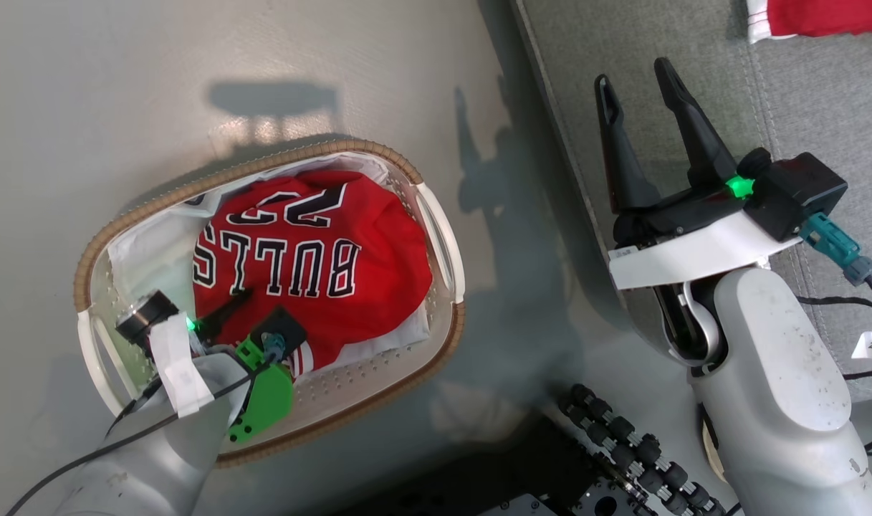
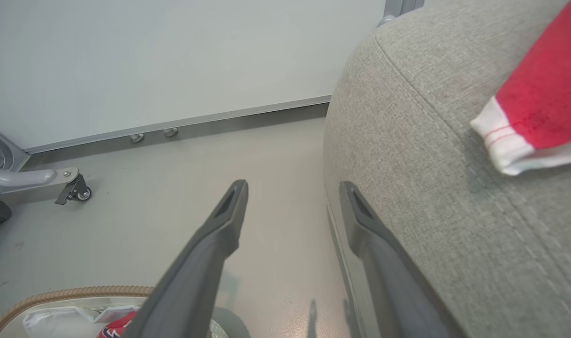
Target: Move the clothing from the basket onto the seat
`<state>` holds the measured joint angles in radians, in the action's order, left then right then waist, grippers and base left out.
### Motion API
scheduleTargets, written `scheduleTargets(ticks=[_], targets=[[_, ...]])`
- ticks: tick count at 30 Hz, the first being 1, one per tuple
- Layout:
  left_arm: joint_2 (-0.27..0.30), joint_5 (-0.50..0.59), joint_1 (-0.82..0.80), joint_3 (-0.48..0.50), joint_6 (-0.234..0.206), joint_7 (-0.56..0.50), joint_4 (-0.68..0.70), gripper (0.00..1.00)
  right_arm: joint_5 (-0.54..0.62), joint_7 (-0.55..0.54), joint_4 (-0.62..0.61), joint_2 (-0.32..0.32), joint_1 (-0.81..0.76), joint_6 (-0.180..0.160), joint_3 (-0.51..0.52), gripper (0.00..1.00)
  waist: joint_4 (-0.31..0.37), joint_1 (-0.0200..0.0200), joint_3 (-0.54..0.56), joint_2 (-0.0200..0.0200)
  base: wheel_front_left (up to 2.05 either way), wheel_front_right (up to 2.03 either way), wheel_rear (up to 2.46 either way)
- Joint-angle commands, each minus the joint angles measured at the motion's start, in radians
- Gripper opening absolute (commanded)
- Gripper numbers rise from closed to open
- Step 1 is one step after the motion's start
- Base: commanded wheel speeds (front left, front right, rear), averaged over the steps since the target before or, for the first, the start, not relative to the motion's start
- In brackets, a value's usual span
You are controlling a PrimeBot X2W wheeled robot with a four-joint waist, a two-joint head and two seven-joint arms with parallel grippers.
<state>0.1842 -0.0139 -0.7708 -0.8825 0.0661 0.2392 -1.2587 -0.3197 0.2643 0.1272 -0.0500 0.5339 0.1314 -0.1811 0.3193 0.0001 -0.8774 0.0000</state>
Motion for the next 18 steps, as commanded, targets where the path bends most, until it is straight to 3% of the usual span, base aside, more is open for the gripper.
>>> scheduleTargets(ticks=[1,5,6,8,9,18], targets=[[0.011,-0.011,-0.023,0.001,-0.009,0.009,0.004,1.00,-0.007,0.000,-0.006,-0.002,0.014,-0.001,0.002,1.00,0.001,-0.0001,-0.018,0.0000,0.00,0.00,0.00],[0.006,-0.020,-0.050,0.005,-0.012,0.020,0.017,1.00,-0.016,0.000,-0.005,-0.002,0.023,-0.001,-0.004,1.00,0.001,-0.0001,-0.029,0.0000,0.00,0.00,0.00],[0.005,-0.029,-0.052,0.013,-0.013,0.022,0.018,0.89,-0.018,0.000,-0.004,-0.002,0.025,-0.001,-0.006,1.00,0.001,-0.0001,-0.030,0.0000,0.00,0.00,0.00],[0.005,-0.039,-0.047,0.019,-0.004,0.024,0.015,0.15,-0.024,0.000,0.000,-0.002,0.028,-0.001,-0.011,1.00,0.004,-0.0001,-0.028,0.0000,0.00,0.00,0.00],[0.004,-0.044,-0.044,0.018,0.001,0.026,0.014,0.00,-0.028,0.000,0.004,-0.002,0.028,-0.001,-0.015,1.00,0.007,-0.0001,-0.023,0.0000,0.00,0.00,0.00],[-0.009,-0.118,0.006,0.071,-0.014,0.026,0.092,0.00,-0.021,0.000,0.017,-0.002,0.020,-0.001,-0.001,1.00,0.002,-0.0001,0.048,0.0000,0.00,0.00,0.00]])
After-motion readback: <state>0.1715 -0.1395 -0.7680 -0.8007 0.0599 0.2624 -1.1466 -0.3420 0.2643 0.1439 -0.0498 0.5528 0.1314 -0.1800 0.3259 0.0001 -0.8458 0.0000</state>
